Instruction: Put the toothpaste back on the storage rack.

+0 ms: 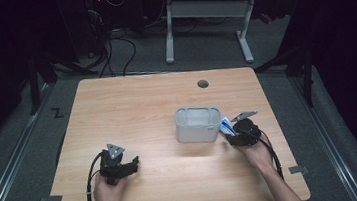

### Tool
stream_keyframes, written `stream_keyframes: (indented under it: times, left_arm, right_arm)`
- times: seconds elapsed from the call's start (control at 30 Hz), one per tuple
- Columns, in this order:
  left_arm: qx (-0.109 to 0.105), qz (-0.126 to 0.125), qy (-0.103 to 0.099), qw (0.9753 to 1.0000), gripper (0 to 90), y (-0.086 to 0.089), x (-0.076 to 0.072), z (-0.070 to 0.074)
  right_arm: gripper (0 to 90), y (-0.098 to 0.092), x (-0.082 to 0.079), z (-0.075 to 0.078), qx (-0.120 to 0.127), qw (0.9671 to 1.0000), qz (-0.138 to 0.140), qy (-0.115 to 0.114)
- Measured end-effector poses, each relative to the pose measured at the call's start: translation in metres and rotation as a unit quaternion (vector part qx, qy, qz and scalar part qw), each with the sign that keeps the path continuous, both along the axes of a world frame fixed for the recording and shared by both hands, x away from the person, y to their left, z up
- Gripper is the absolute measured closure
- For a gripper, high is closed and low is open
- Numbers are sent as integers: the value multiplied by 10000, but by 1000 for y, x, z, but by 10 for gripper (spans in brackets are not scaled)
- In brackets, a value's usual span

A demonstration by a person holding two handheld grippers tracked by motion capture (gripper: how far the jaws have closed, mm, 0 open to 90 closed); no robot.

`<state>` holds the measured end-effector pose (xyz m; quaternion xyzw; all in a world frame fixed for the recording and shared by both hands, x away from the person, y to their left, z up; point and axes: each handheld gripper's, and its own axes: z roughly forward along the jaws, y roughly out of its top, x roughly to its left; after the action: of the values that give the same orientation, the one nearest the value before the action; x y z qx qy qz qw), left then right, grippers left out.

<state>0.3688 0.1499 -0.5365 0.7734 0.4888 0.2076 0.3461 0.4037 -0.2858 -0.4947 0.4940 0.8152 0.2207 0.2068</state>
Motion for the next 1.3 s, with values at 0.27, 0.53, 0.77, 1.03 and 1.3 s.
stream_keyframes:
  times: [0.27,0.53,0.77,1.03,1.3]
  left_arm:
    - [-3,-1,-1,10000,236,0,0,0]
    - [6,-1,-3,10000,232,0,0,0]
    - [9,0,-3,10000,232,0,0,0]
    - [17,-1,-8,10000,229,-1,0,0]
    - [14,-34,-4,10000,229,-1,1,0]
  right_arm:
    - [490,-4,7,-4,29,9996,-150,231]
    - [479,-1,14,-5,-56,9988,-200,452]
    - [490,-6,18,-9,105,9979,-230,597]
    - [555,-10,21,-8,211,9967,-247,747]
    - [669,-13,21,-5,242,9967,-221,748]
